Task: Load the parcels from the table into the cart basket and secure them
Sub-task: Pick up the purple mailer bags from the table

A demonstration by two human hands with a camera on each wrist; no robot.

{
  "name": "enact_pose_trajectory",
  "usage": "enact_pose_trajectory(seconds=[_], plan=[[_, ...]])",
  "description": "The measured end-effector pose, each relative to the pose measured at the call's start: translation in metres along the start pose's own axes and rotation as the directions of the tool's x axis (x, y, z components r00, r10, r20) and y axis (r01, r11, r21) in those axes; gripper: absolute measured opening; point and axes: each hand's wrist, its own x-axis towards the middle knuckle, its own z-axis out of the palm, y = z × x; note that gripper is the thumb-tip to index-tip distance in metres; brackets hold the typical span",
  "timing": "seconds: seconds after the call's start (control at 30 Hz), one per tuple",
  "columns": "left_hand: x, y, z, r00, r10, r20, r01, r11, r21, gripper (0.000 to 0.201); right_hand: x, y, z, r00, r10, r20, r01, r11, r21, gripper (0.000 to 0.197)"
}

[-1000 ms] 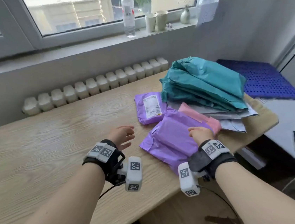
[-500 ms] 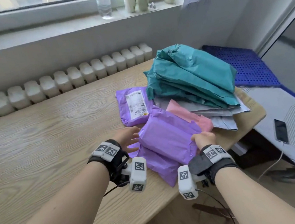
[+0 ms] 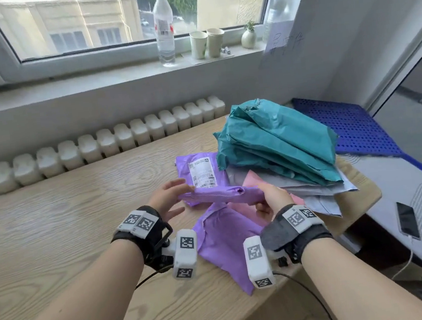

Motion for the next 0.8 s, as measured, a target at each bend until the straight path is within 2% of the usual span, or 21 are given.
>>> enact_pose_trajectory(seconds=[0.13, 0.23, 0.3, 0.37, 0.43, 0.57, 0.67, 0.8], plan=[[-0.022, 0.019, -0.015, 0.995, 0.098, 0.019, -0.098, 0.995, 0.000, 0.033, -0.022, -0.020, 0.015, 0.991, -0.061, 0.117, 0.047, 0.992, 0.117, 0.011], [-0.037, 0.029, -0.031, 0.990, 0.118, 0.081, -0.120, 0.992, 0.029, 0.044, -0.033, -0.030, 0.022, 0.964, -0.137, 0.228, 0.094, 0.977, 0.191, 0.022], [-0.047, 0.034, -0.040, 0.989, 0.124, 0.084, -0.133, 0.985, 0.113, 0.043, -0.042, -0.037, 0.025, 0.940, -0.164, 0.299, 0.095, 0.968, 0.232, 0.029], [-0.054, 0.038, -0.046, 0.988, 0.154, 0.000, -0.151, 0.965, 0.212, 0.032, -0.051, -0.042, 0.028, 0.913, -0.182, 0.364, 0.107, 0.971, 0.215, 0.035], [-0.061, 0.041, -0.052, 0.976, 0.191, -0.107, -0.164, 0.961, 0.221, 0.019, -0.060, -0.043, 0.031, 0.893, -0.180, 0.413, 0.120, 0.979, 0.167, 0.038], [-0.074, 0.040, -0.066, 0.950, 0.223, -0.220, -0.192, 0.970, 0.152, 0.020, -0.077, -0.039, 0.039, 0.886, -0.145, 0.440, 0.149, 0.988, 0.025, 0.020], [-0.083, 0.027, -0.077, 0.930, 0.232, -0.284, -0.214, 0.972, 0.093, 0.026, -0.082, -0.027, 0.048, 0.888, -0.122, 0.443, 0.151, 0.988, -0.029, 0.023], [-0.101, -0.003, -0.096, 0.906, 0.209, -0.368, -0.251, 0.965, -0.070, 0.017, -0.086, 0.003, 0.069, 0.865, -0.083, 0.496, 0.113, 0.993, -0.032, 0.022]])
